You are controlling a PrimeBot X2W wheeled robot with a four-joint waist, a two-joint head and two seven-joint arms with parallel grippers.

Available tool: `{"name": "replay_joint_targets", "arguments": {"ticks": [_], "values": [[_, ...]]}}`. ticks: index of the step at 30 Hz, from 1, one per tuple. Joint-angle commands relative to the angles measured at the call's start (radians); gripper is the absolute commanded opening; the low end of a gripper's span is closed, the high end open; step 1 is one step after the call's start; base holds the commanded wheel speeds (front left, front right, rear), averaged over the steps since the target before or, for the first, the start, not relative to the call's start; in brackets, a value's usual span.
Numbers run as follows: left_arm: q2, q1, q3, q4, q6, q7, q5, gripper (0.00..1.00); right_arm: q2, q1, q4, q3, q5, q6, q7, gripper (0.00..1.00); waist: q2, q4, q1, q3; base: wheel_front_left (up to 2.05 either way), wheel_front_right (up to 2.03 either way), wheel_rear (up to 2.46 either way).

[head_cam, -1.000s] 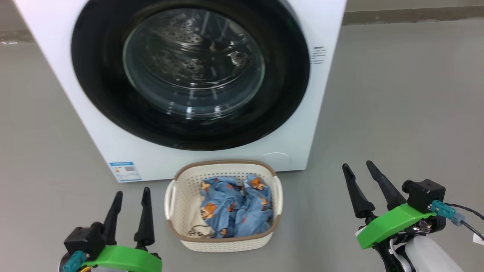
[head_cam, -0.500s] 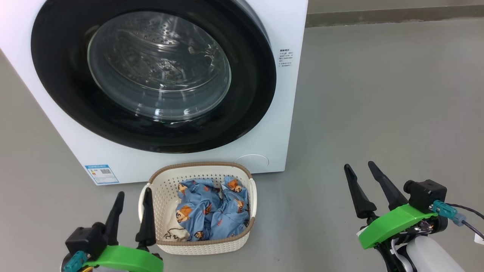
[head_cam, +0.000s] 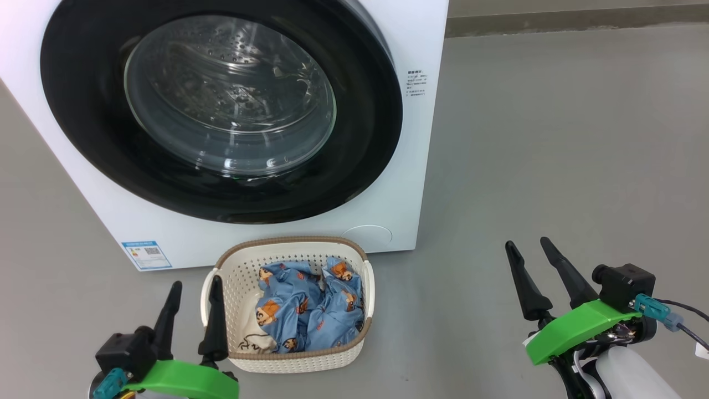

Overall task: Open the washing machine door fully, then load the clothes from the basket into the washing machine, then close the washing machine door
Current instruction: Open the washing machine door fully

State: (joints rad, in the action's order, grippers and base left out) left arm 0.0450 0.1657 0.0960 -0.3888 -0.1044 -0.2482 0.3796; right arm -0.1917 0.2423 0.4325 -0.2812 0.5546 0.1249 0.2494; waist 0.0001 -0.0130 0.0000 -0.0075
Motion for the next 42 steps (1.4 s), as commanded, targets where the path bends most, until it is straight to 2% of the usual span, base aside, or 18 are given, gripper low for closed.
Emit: {"name": "replay_joint_targets", "arguments": {"ticks": [1,23,35,36,38,39,40,42], "values": [[0.014,0.033,-0.029,0.023,0.008,-0.014,0.002,1.0,-0.003,0.033,-0.022,-0.008,0.002,0.006,0.012,1.0,-0.0001,0.0,0.0,0.0,0.0,0.0,0.0],[0.018,0.032,-0.021,0.028,0.013,-0.014,-0.003,1.0,-0.009,0.036,-0.029,0.016,-0.01,0.006,0.012,1.0,-0.0001,0.0,0.0,0.016,0.0,0.0,0.0],[0.018,0.049,-0.02,0.03,0.024,-0.014,-0.009,1.0,-0.026,0.075,-0.05,0.059,-0.027,0.006,0.012,1.0,-0.0001,0.005,0.0,0.066,0.0,0.0,0.0],[0.018,0.053,-0.019,0.032,0.024,-0.014,-0.01,1.0,-0.028,0.08,-0.052,0.063,-0.027,0.006,0.012,0.94,-0.0001,0.007,0.0,0.072,0.0,0.0,0.0],[0.018,0.06,-0.017,0.034,0.022,-0.014,-0.012,1.0,-0.032,0.089,-0.054,0.076,-0.026,0.006,0.012,0.44,-0.0001,0.012,0.0,0.084,0.0,0.0,0.0],[0.018,0.064,-0.017,0.035,0.022,-0.014,-0.013,1.0,-0.035,0.094,-0.055,0.082,-0.025,0.006,0.012,0.25,-0.0001,0.015,0.0,0.09,0.0,0.0,0.0],[0.018,0.068,-0.017,0.037,0.021,-0.014,-0.013,1.0,-0.038,0.1,-0.056,0.087,-0.025,0.006,0.012,0.0,-0.0001,0.018,0.0,0.096,0.0,0.0,0.0],[0.018,0.075,-0.017,0.04,0.018,-0.014,-0.014,1.0,-0.043,0.11,-0.058,0.098,-0.023,0.006,0.012,0.0,-0.0001,0.024,0.0,0.108,0.0,0.0,0.0]]}}
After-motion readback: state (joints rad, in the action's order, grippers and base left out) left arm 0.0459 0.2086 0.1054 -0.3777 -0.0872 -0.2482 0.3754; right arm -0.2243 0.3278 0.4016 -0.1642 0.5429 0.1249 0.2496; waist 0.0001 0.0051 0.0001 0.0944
